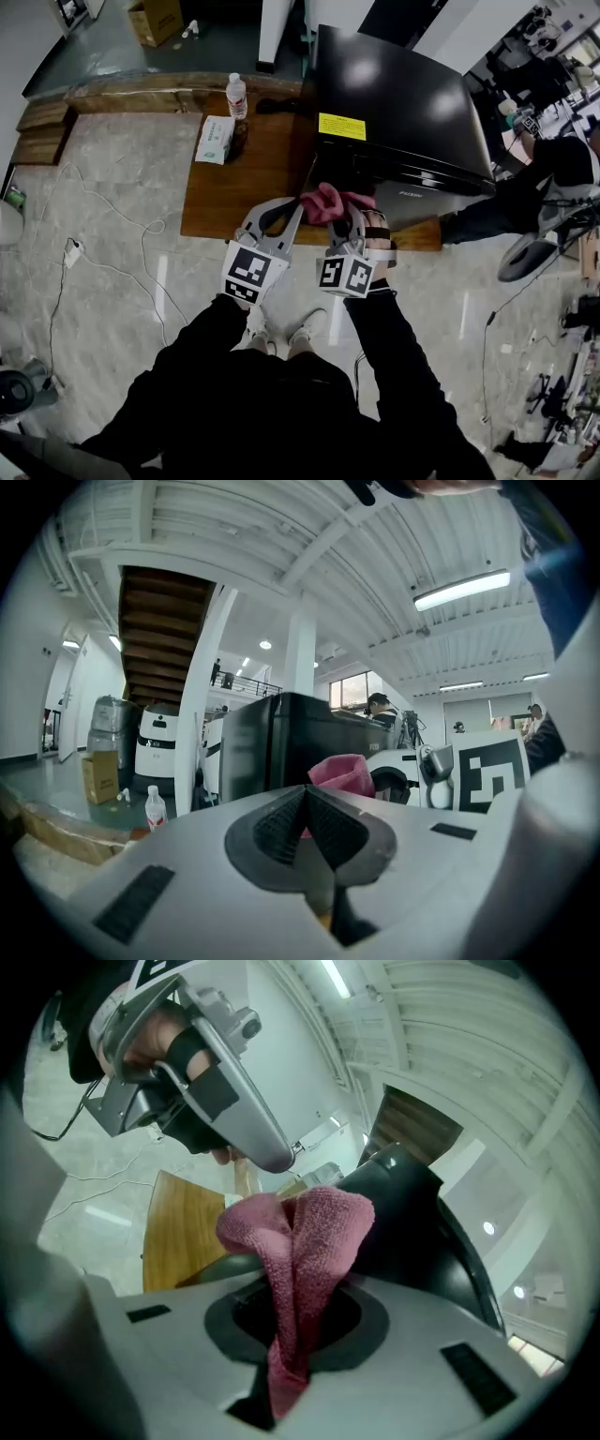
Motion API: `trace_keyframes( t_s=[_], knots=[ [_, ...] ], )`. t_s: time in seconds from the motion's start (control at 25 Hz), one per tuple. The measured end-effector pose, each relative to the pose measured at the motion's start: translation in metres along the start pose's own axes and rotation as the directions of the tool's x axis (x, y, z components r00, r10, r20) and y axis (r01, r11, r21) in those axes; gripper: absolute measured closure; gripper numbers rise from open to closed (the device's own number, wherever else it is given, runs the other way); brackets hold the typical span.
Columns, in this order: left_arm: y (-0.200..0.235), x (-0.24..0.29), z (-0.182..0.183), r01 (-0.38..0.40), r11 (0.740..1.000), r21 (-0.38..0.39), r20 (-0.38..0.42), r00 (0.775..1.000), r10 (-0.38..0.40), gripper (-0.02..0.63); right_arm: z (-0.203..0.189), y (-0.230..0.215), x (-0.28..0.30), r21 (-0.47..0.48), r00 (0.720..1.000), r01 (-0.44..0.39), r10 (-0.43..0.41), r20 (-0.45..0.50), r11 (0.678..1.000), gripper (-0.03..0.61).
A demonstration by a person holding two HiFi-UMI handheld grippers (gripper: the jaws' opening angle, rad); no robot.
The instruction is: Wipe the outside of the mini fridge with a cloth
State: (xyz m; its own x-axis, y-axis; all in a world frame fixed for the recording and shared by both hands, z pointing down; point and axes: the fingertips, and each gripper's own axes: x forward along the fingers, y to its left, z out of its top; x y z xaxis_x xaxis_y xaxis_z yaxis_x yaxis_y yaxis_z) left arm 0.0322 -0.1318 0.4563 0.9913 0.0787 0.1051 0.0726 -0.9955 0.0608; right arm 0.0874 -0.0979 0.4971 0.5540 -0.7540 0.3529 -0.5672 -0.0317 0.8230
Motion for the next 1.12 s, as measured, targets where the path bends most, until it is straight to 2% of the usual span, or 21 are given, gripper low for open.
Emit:
trace_keyframes(
  t_s=[0.12, 0.28, 0.52, 0.76, 1.0, 1.12],
  knots=[
    [0.001, 0.012, -0.041, 0.009, 0.999, -0.033, -0.040, 0.999, -0.011, 0.607, -0.020, 0.030, 0.015, 0.017, 0.998, -0.052, 0.052, -0.018, 0.999, 0.526],
    [0.003, 0.026, -0.087, 0.022, 0.999, -0.040, -0.108, 0.994, -0.027, 0.607, -0.045, 0.072, 0.034, 0.052, 0.990, -0.126, 0.129, -0.061, 0.991, 0.526],
    [0.017, 0.037, -0.161, 0.014, 0.997, -0.081, -0.213, 0.977, -0.031, 0.607, -0.081, 0.133, 0.067, 0.075, 0.970, -0.211, 0.219, -0.107, 0.975, 0.528],
    [0.026, 0.043, -0.227, -0.008, 0.992, -0.126, -0.322, 0.946, -0.033, 0.607, -0.117, 0.192, 0.092, 0.123, 0.918, -0.322, 0.342, -0.202, 0.939, 0.528],
    [0.027, 0.031, -0.246, -0.021, 0.988, -0.156, -0.354, 0.935, -0.036, 0.607, -0.144, 0.237, 0.111, 0.189, 0.863, -0.379, 0.420, -0.280, 0.906, 0.528],
    [0.029, 0.022, -0.241, -0.017, 0.986, -0.164, -0.353, 0.934, -0.043, 0.607, -0.144, 0.232, 0.107, 0.224, 0.860, -0.375, 0.428, -0.278, 0.900, 0.526]
  ],
)
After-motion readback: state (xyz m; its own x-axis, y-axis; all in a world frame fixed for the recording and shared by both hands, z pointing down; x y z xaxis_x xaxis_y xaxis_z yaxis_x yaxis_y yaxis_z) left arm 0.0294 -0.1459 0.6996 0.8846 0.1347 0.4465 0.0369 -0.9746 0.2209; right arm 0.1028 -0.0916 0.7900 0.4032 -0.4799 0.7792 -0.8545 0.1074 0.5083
